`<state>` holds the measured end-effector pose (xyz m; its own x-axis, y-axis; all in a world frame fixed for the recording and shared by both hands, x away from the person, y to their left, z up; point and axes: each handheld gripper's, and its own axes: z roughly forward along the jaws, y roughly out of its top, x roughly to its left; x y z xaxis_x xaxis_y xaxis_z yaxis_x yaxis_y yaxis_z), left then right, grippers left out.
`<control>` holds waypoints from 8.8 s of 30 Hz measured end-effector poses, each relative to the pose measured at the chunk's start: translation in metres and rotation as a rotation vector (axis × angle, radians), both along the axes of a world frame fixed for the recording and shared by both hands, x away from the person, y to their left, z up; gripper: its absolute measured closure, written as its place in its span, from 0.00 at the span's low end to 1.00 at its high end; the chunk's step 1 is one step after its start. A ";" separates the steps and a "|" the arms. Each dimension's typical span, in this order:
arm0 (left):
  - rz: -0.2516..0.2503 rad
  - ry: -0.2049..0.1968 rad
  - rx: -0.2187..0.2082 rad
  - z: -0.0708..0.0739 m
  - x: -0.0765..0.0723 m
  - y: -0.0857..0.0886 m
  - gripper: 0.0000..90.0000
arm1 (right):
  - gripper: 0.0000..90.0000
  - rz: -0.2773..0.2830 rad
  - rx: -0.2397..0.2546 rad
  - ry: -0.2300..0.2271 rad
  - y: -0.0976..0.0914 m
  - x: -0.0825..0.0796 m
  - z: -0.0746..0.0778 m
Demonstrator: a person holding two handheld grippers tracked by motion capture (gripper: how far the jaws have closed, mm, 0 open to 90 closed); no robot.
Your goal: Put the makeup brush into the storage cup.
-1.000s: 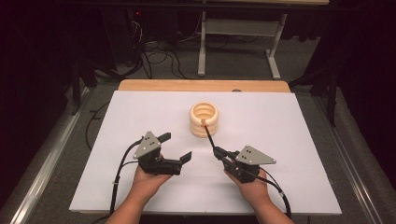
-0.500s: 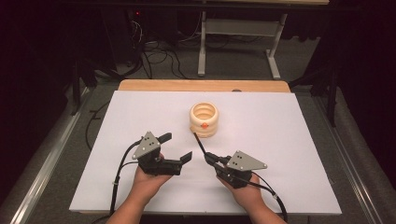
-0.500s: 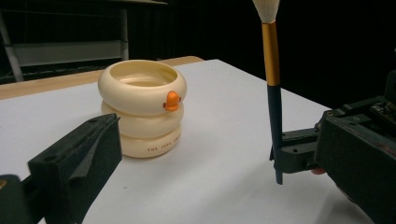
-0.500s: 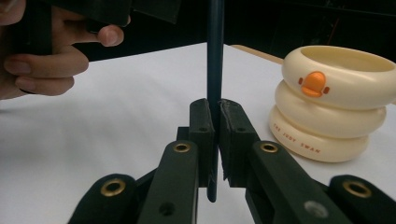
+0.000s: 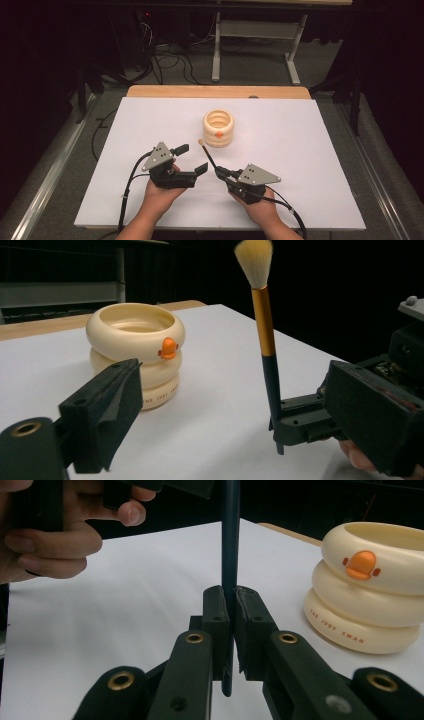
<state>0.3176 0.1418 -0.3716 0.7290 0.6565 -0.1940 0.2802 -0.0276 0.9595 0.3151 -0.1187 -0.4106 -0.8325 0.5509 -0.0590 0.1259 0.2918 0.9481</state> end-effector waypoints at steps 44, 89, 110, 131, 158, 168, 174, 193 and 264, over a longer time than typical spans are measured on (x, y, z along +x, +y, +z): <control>-0.120 0.063 -0.097 -0.010 0.004 0.002 0.82 | 0.96 0.038 -0.021 -0.009 0.008 -0.002 -0.005; -0.163 0.037 -0.108 -0.010 0.003 0.003 0.92 | 0.95 0.037 -0.023 -0.007 0.010 -0.003 -0.006; -0.135 0.022 -0.092 -0.008 0.003 0.005 0.92 | 0.77 0.027 -0.013 0.015 0.008 -0.001 -0.004; -0.042 -0.002 -0.006 -0.002 0.005 0.019 0.92 | 0.44 -0.031 0.013 0.072 -0.005 0.010 0.002; 0.058 -0.009 0.033 0.001 0.010 0.044 0.92 | 0.11 -0.142 0.042 0.073 -0.030 0.022 0.010; 0.084 -0.012 0.049 0.002 0.012 0.050 0.92 | 0.01 -0.186 0.025 0.069 -0.041 0.026 0.013; 0.105 -0.009 0.049 0.003 0.012 0.054 0.92 | 0.01 -0.214 0.040 0.075 -0.052 0.028 0.016; 0.155 -0.022 0.058 0.004 0.012 0.063 0.92 | 0.01 -0.277 0.026 0.073 -0.077 0.032 0.016; 0.215 -0.110 0.059 0.075 0.073 0.015 0.92 | 0.01 -0.340 0.043 0.060 -0.123 0.023 0.011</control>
